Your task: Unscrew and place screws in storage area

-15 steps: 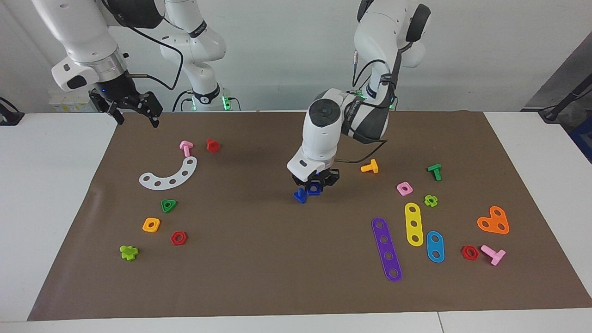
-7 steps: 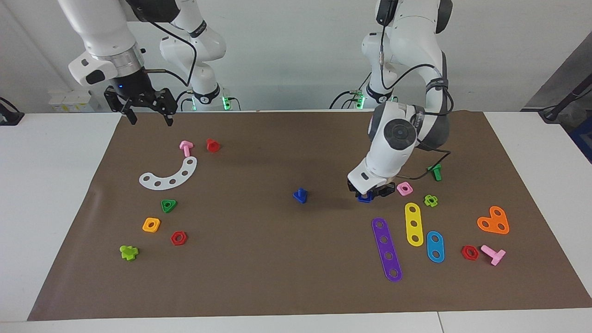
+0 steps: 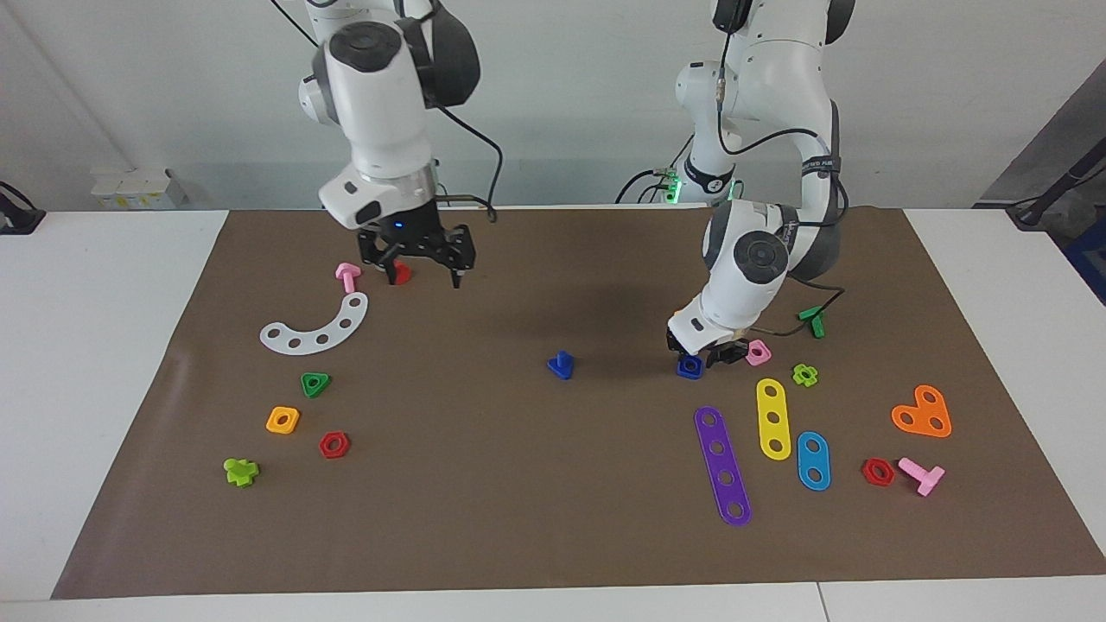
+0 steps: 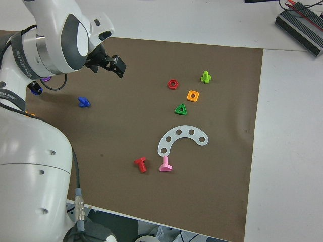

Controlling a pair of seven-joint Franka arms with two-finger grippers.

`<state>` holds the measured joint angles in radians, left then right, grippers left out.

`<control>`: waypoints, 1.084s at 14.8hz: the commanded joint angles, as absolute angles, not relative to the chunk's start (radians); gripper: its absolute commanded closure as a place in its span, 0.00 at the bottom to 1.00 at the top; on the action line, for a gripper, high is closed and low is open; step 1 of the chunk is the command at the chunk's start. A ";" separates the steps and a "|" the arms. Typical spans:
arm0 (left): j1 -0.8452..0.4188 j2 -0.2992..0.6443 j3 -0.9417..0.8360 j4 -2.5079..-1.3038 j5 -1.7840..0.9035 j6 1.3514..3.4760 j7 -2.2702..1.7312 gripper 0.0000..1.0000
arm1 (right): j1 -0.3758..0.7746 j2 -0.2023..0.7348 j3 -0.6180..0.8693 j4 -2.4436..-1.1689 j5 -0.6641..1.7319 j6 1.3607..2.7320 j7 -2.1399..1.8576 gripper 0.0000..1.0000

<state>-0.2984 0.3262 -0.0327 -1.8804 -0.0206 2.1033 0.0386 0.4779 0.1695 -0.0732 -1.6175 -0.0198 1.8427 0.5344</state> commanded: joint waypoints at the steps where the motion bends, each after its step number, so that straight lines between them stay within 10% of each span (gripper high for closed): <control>1: -0.252 0.279 -0.034 -1.876 -0.034 2.099 0.060 0.01 | 0.537 0.320 -0.078 -1.516 -0.014 1.923 0.627 0.00; 8: -0.039 0.174 -0.028 -1.663 -0.034 1.825 0.058 0.01 | 0.644 0.501 -0.069 -1.535 -0.005 2.143 0.664 0.00; 16: -0.025 0.112 0.020 -1.424 -0.018 1.495 0.022 0.00 | 0.681 0.537 -0.064 -1.643 -0.006 2.249 0.650 0.42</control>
<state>-0.0204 0.0846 0.0160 -1.5278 -0.0220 1.6098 0.0394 0.6749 0.5394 -0.0677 -1.6100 -0.0196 2.2099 0.6543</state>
